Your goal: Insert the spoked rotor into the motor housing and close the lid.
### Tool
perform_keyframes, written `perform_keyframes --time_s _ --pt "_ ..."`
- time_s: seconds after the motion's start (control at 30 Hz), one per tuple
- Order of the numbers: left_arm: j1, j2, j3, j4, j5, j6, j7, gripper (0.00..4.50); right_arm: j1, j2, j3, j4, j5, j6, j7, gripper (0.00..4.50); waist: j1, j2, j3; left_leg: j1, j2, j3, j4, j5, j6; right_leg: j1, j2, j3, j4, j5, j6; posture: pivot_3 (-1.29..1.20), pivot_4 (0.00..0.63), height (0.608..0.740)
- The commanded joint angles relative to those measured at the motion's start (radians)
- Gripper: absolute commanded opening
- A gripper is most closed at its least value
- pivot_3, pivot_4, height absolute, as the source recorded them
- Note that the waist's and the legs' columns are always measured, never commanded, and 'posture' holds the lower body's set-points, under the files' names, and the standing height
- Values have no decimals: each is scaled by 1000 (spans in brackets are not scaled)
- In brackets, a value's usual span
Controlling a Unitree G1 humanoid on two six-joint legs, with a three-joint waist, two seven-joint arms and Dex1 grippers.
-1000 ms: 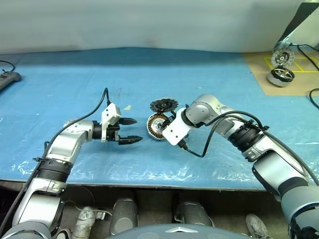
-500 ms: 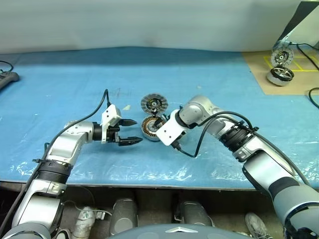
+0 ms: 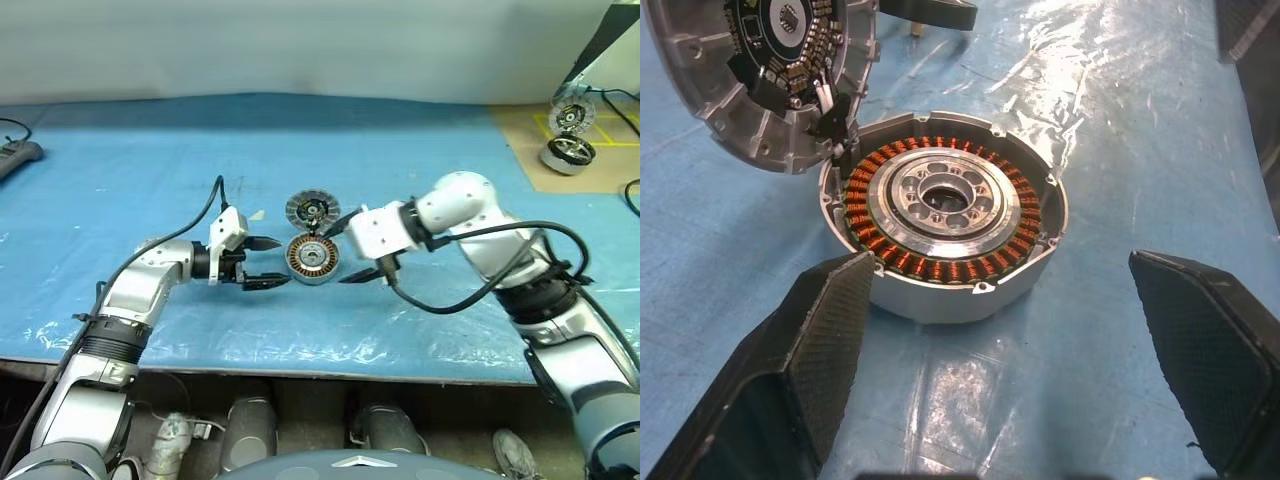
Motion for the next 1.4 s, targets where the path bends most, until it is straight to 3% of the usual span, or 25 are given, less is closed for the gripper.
perform_keyframes --time_s 0.03,0.2,0.33,0.47,0.8,1.07,1.27,1.4 --pt "27 -1 -4 -102 -6 -11 11 4392 61 47 -174 -3 50 139 -217 3730 -1 0 0 1 0 0 0 0 0 0 0 0 0 0 0 0 150 740" --pt "106 -1 -11 -187 -4 11 41 4392 217 113 -292 15 44 160 -472 3730 9 0 0 2 0 1 -3 -2 -3 0 0 0 -1 0 0 0 150 740" --pt "158 -12 10 -191 -8 -4 83 4392 247 188 -279 61 23 142 -604 3730 -3 1 0 2 0 3 -5 -1 -3 -3 0 2 -1 0 0 0 150 740" --pt "190 -82 59 -190 -17 -41 204 4392 183 279 -257 156 38 107 -690 3730 -7 1 0 3 -1 3 -4 -2 -4 0 0 2 -1 0 0 0 150 740" --pt "329 -65 89 -372 -75 67 280 4392 75 323 -137 351 -15 -12 -715 3730 -14 1 0 2 -1 4 -5 -2 -4 -1 0 2 -4 0 0 0 150 740" --pt "401 13 154 -529 -224 243 274 4392 45 361 -186 551 26 -76 -769 3730 -14 1 1 3 -1 4 -5 -2 -4 -1 0 2 -2 0 0 0 150 740" --pt "410 43 174 -522 -244 249 271 4392 -8 389 -256 661 109 -55 -753 3730 -15 1 1 3 -1 4 -5 -2 -4 -1 0 3 -2 0 0 0 150 740" --pt "401 43 147 -393 -192 151 204 4392 -63 416 -263 768 113 -76 -756 3730 -17 1 1 3 -1 4 -5 -2 -4 -1 0 3 -2 0 0 0 150 740"
